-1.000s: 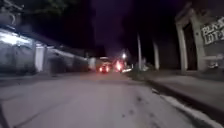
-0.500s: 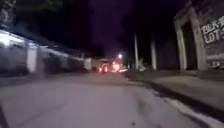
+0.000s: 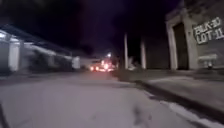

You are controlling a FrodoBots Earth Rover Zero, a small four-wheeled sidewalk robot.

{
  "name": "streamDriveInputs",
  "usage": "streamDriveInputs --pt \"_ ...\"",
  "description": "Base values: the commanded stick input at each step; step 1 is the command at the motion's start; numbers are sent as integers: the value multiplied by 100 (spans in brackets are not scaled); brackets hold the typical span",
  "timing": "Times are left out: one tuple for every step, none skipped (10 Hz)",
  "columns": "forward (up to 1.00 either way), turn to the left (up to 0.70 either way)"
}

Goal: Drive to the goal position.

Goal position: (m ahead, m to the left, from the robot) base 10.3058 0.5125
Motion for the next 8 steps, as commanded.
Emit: streamDriveInputs --pt "70 0" --pt "70 0" --pt "70 0" --pt "70 0" --pt "70 0" --pt "70 0" --pt "70 0" --pt "70 0"
